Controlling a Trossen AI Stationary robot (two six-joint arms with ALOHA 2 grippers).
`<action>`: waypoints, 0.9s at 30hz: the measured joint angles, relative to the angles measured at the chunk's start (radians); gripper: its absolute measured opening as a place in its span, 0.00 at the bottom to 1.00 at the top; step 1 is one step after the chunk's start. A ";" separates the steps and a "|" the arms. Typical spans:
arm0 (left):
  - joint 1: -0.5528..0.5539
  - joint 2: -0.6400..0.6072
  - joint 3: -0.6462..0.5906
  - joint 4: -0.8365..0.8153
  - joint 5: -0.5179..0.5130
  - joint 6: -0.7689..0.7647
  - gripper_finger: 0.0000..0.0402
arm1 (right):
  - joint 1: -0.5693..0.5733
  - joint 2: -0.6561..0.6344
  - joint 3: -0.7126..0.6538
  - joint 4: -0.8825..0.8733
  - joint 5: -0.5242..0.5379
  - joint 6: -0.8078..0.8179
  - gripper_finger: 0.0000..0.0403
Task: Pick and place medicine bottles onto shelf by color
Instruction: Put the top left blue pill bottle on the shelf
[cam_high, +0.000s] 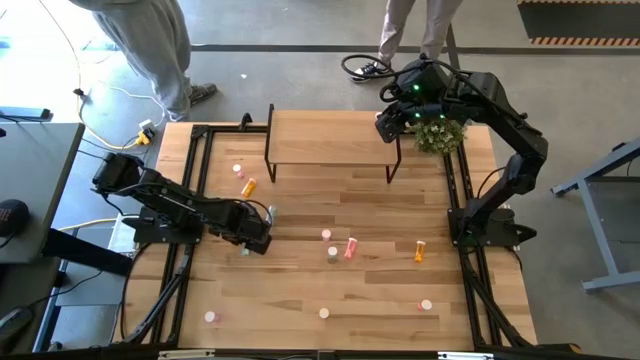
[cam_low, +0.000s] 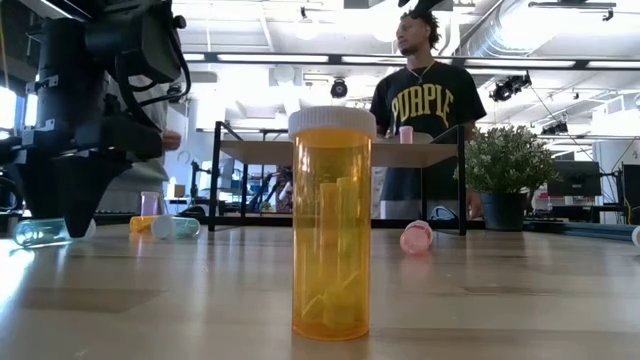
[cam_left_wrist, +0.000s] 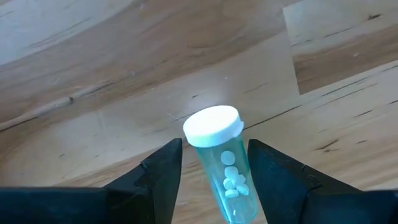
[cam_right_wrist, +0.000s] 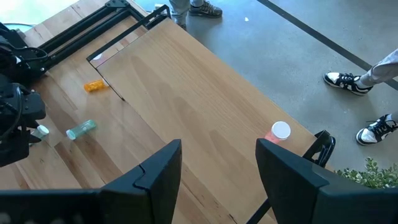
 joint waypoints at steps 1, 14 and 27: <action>0.000 0.000 0.000 0.000 0.000 0.001 0.41 | 0.000 0.000 0.000 0.000 0.000 0.000 0.49; 0.000 0.000 0.000 0.001 0.000 0.044 0.24 | 0.000 0.000 0.000 0.000 0.000 0.000 0.49; 0.000 -0.036 0.000 0.128 -0.012 0.169 0.26 | 0.000 0.000 0.000 0.000 0.000 0.004 0.49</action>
